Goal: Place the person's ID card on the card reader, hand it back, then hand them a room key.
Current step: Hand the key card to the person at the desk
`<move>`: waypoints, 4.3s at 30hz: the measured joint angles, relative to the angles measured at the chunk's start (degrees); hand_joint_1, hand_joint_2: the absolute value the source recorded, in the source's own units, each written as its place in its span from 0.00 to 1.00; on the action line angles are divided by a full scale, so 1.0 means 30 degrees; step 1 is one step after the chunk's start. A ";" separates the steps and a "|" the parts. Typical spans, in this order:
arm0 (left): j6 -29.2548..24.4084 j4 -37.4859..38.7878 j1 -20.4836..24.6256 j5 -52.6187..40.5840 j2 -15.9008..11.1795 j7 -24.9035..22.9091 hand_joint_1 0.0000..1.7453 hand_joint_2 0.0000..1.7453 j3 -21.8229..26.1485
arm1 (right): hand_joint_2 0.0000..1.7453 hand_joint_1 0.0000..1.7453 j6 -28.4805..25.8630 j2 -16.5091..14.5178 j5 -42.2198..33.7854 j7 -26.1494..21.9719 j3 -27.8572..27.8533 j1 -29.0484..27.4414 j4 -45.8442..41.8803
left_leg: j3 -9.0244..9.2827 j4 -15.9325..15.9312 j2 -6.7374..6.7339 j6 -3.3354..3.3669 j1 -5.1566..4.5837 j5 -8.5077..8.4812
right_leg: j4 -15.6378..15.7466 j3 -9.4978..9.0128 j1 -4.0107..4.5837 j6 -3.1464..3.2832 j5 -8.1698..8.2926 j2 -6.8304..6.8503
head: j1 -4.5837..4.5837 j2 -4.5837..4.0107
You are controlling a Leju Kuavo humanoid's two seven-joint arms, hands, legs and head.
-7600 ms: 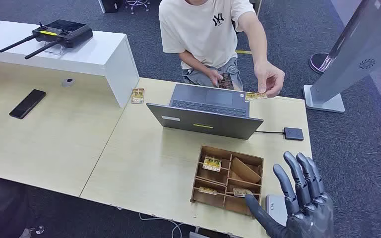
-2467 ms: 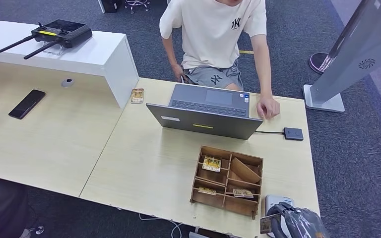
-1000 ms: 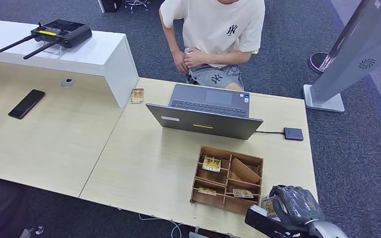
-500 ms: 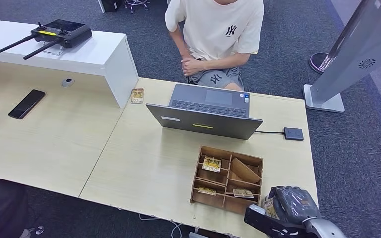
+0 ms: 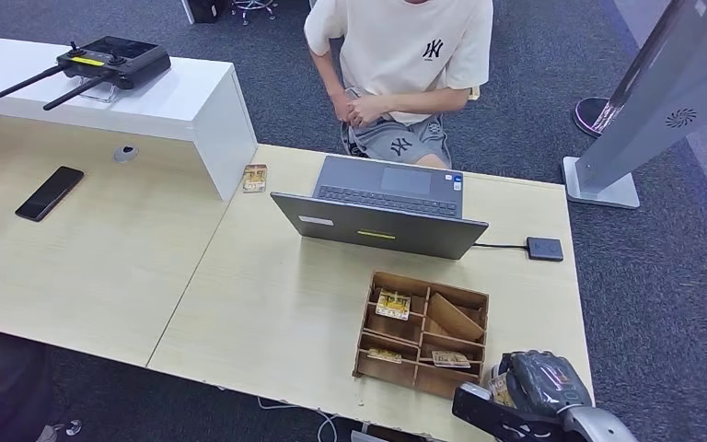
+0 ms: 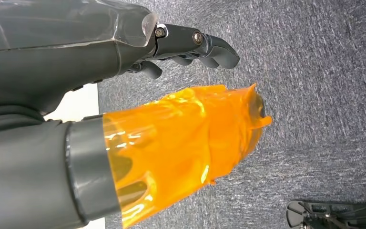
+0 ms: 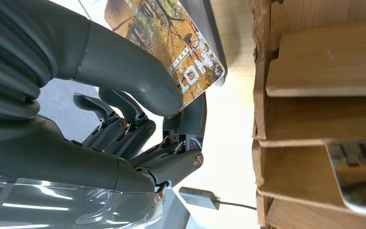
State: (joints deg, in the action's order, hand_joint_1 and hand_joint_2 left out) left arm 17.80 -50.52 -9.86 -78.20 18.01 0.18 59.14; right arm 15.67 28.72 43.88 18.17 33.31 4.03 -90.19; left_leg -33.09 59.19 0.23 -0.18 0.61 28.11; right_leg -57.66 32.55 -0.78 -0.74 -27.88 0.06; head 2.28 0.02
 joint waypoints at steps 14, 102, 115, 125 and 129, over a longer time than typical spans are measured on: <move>-0.0002 0.0324 0.0102 -0.0168 -0.0058 0.0211 0.00 0.00 0.0100 | 1.00 1.00 0.0120 0.0020 -0.0208 0.0312 0.0015 -0.0022 0.0062 | 0.0003 0.0002 -0.0001 0.0000 0.0000 0.0000 | 0.0000 0.0000 0.0000 0.0000 0.0000 -0.0001 | 0.0000 0.0000; -0.3984 0.7428 0.2728 -0.1166 -0.2208 0.1557 0.00 0.00 -0.0501 | 1.00 1.00 -0.3868 -0.5534 -0.9483 -0.2983 -0.1537 1.1836 -0.1011 | 0.0000 0.0007 0.0023 -0.0039 0.0005 -0.0072 | -0.0032 -0.0015 0.0003 0.0022 0.0049 0.0008 | -0.0007 0.0000; -0.5053 0.9814 0.3718 -0.1382 -0.2936 0.1193 0.00 0.00 -0.1341 | 1.00 1.00 -0.7909 -0.8389 -0.6825 -0.2104 -0.2583 1.2762 0.3344 | 0.0002 0.0007 0.0031 -0.0034 0.0007 -0.0081 | -0.0036 -0.0010 0.0006 0.0025 0.0053 0.0010 | -0.0004 0.0000; -0.5581 1.0574 0.3908 -0.1277 -0.3022 0.0841 0.00 0.00 -0.1931 | 1.00 1.00 -0.9617 -0.9896 -0.5251 -0.2270 -0.2849 1.2353 0.4561 | 0.0000 0.0007 0.0031 -0.0034 0.0007 -0.0081 | -0.0036 -0.0006 0.0006 0.0025 0.0052 0.0011 | -0.0007 0.0000; -0.5736 1.0785 0.3926 -0.1135 -0.3020 0.0774 0.00 0.00 -0.2071 | 1.00 1.00 -0.9814 -1.0300 -0.5025 -0.2446 -0.3038 1.1917 0.4783 | -0.0001 0.0007 0.0028 -0.0034 0.0007 -0.0081 | -0.0035 -0.0005 0.0005 0.0025 0.0053 0.0008 | -0.0006 0.0000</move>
State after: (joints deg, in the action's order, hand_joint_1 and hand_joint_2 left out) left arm 0.59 -18.16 1.92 -81.61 8.95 2.50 52.93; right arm -13.78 -2.18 28.81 10.84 24.20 39.78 -75.84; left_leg -33.10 59.21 0.31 -0.28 0.63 27.87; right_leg -57.77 32.54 -0.77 -0.66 -27.72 0.08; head 2.26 0.02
